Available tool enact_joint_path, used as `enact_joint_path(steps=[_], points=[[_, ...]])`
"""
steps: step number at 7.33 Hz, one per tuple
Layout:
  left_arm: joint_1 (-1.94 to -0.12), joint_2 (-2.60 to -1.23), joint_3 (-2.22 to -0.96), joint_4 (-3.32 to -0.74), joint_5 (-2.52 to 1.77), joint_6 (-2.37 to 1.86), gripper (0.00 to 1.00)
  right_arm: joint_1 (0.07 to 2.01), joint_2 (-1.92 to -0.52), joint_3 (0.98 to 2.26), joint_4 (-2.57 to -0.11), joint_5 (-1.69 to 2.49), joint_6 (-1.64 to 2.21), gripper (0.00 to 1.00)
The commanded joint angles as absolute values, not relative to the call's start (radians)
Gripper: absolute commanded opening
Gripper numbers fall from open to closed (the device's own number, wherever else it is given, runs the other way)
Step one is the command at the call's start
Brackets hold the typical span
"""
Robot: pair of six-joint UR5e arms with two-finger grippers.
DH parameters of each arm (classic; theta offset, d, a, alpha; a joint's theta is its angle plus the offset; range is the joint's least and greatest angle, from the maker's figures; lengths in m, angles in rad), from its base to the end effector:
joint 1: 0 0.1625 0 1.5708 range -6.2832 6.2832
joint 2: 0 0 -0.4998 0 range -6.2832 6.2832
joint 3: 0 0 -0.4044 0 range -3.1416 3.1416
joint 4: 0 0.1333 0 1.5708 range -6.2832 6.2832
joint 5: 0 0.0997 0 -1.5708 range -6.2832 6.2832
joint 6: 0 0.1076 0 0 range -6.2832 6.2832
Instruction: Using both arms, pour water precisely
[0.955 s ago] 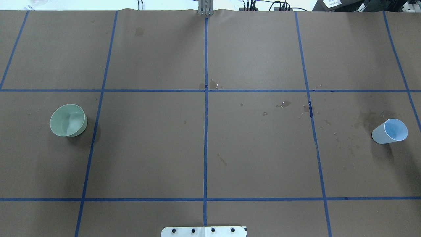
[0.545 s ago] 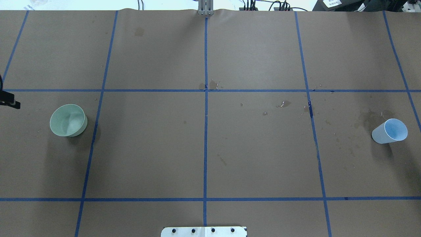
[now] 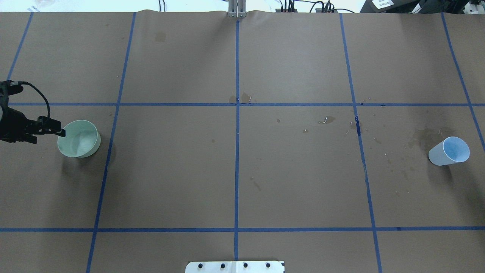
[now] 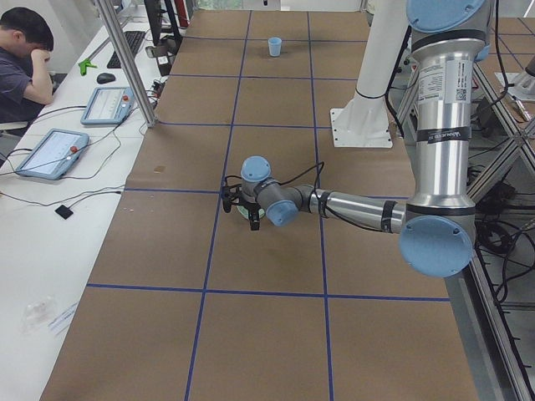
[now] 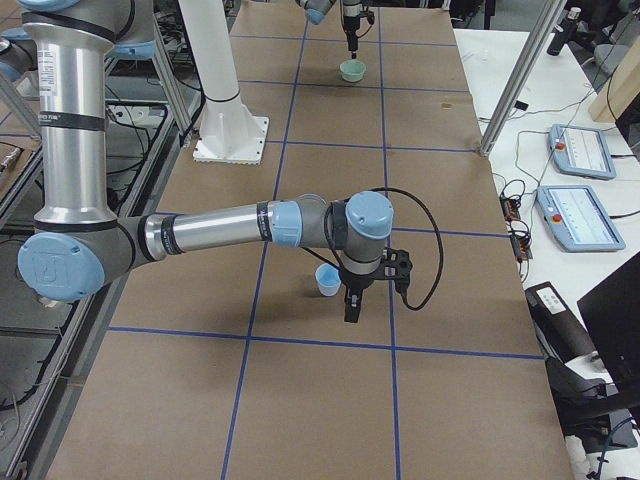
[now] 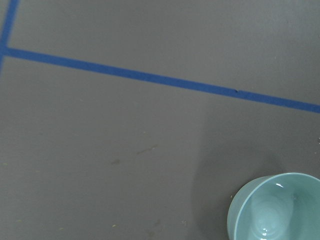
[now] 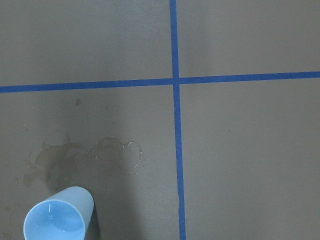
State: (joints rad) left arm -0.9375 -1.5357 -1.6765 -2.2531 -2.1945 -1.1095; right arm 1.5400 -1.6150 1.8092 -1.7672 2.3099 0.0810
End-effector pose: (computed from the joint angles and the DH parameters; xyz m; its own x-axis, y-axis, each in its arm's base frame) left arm 0.2500 -0.4595 0.6290 0.5728 -0.1696 -0.8020 0.1821 0.9802 -0.0773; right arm 0.0462 -0.4759 0.6635 0.7388 0.0597 0.6712 -0.0291 0.9980 -0.0567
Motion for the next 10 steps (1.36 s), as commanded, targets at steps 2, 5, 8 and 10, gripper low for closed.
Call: enact_joint_path(steps=[2, 5, 8, 10], points=[[-0.914, -1.557, -1.641, -2.255, -2.194, -1.117, 0.88, 1.545, -1.615, 1.810, -1.767, 2.310, 0.080, 0.99], [-0.894, -1.565, -1.628, -2.255, -2.192, -1.117, 0.68, 1.546, -1.618, 1.810, -1.769, 2.312, 0.080, 0.99], [-0.884, -1.568, -1.617, -2.255, -2.192, -1.117, 0.21, 1.546, -1.620, 1.809, -1.769, 2.313, 0.080, 0.99], [-0.884, -1.565, -1.618, -2.253, -2.197, -1.118, 0.00, 1.546, -1.618, 1.809, -1.769, 2.313, 0.080, 0.99]])
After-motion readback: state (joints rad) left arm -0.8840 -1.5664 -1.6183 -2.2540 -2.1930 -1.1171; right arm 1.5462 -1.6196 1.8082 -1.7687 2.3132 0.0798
